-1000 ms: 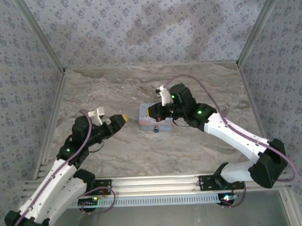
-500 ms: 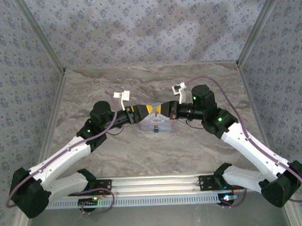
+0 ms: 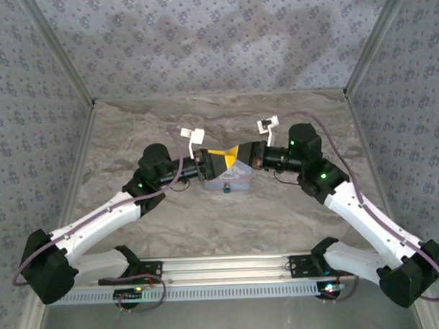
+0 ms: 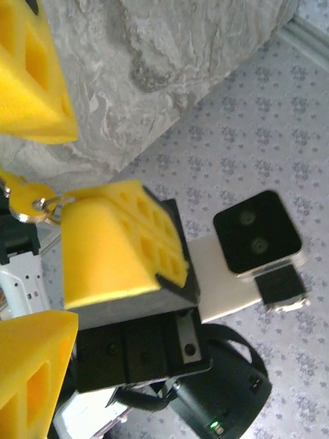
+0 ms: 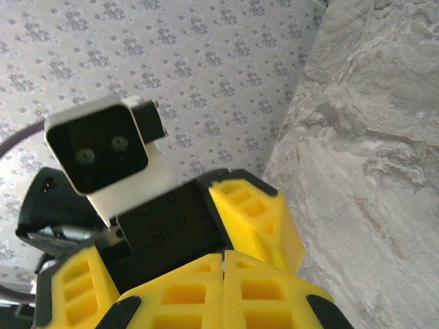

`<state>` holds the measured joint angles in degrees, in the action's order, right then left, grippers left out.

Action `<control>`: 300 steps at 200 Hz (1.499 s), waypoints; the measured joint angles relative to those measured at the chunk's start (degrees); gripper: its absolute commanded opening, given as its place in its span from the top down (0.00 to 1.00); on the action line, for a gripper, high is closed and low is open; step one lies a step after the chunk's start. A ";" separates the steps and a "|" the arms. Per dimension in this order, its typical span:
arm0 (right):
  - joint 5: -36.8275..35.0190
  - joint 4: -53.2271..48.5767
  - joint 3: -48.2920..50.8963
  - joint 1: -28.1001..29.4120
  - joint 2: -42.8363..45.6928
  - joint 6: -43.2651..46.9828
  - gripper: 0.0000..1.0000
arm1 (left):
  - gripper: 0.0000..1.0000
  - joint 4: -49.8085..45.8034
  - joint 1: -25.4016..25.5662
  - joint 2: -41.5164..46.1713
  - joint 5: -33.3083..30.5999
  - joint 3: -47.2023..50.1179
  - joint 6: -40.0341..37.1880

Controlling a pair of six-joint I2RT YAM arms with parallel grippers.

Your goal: Unlock the padlock with the key

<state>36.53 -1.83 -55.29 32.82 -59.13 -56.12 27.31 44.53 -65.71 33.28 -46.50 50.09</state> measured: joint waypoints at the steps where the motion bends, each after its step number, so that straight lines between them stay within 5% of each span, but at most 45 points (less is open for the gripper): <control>1: 0.00 0.02 0.02 -0.04 0.00 -0.09 1.00 | 0.46 0.00 0.04 0.00 0.04 -0.02 -0.07; 22: 0.39 1.22 0.11 -0.35 0.00 -1.40 1.00 | 0.59 -0.07 0.61 -0.24 0.59 -0.35 -0.76; 146: 1.90 2.21 0.31 -0.98 0.44 -2.62 1.00 | 0.99 -4.92 0.59 2.27 -1.57 -0.50 -3.74; 184: 2.73 1.60 0.50 -0.98 0.44 -2.51 1.00 | 1.00 -7.50 0.61 3.28 -1.88 -0.57 -5.27; 203: 3.02 0.20 0.52 -0.98 0.55 -1.42 0.89 | 1.00 -10.67 0.66 3.58 -2.03 -1.36 -6.67; 227: 3.56 -2.99 0.59 -1.53 0.98 1.92 0.59 | 1.00 -17.18 0.85 3.56 -2.03 -4.39 -9.18; 280: 5.60 -7.39 3.56 -6.69 6.43 8.02 0.62 | 1.00 -28.61 0.85 1.55 1.81 -12.28 -14.01; 300: 7.93 -7.21 4.04 -6.95 7.39 8.87 0.54 | 1.00 -30.73 0.85 -0.26 4.61 -13.97 -14.80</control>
<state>44.47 -9.04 -51.24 25.87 -51.75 -47.24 -3.42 45.39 -65.98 37.89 -60.47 35.29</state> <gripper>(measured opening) 0.403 0.060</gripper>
